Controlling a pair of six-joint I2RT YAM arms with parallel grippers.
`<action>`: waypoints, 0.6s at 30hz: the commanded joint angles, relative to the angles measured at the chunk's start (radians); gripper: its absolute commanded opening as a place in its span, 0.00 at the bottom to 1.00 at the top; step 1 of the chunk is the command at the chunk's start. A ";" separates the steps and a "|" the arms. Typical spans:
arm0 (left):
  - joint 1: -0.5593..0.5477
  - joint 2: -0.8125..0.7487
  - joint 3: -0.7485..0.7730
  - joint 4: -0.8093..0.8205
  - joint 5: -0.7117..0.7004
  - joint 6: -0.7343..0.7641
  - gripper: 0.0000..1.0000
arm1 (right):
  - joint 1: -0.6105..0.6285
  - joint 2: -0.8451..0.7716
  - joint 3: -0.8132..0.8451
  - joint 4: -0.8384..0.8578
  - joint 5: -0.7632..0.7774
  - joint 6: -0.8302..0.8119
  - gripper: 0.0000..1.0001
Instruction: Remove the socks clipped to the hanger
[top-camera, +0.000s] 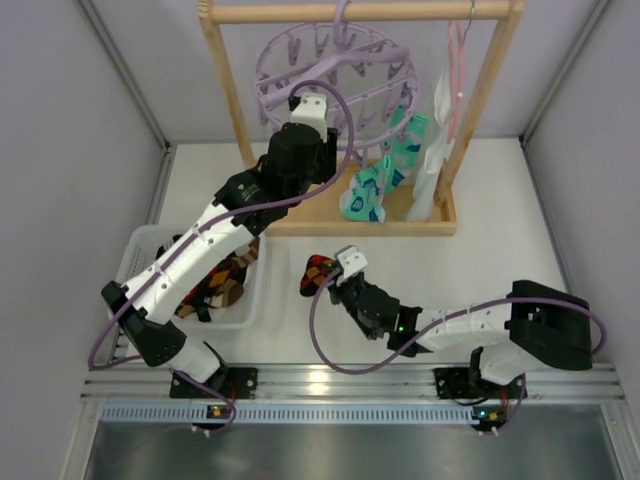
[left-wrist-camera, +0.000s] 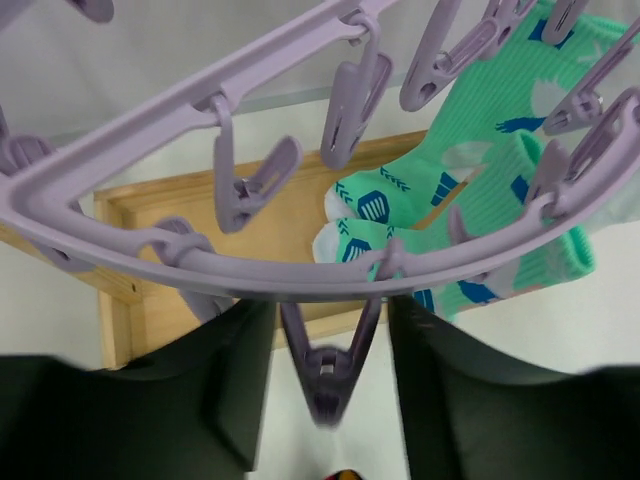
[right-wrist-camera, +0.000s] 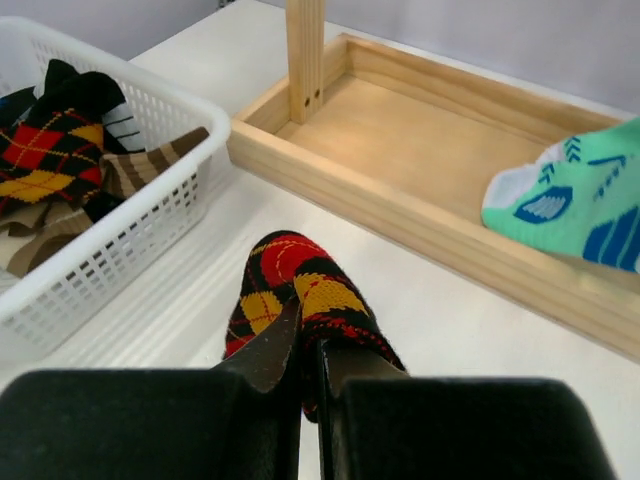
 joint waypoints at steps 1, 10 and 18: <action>0.003 -0.022 0.009 0.046 0.002 -0.002 0.59 | 0.019 -0.117 -0.058 0.053 0.004 0.078 0.00; 0.003 -0.324 -0.252 0.004 -0.129 -0.034 0.98 | -0.081 -0.308 -0.037 -0.220 -0.284 0.131 0.00; 0.003 -0.643 -0.378 -0.140 -0.505 -0.079 0.98 | -0.148 -0.129 0.336 -0.443 -0.770 0.018 0.00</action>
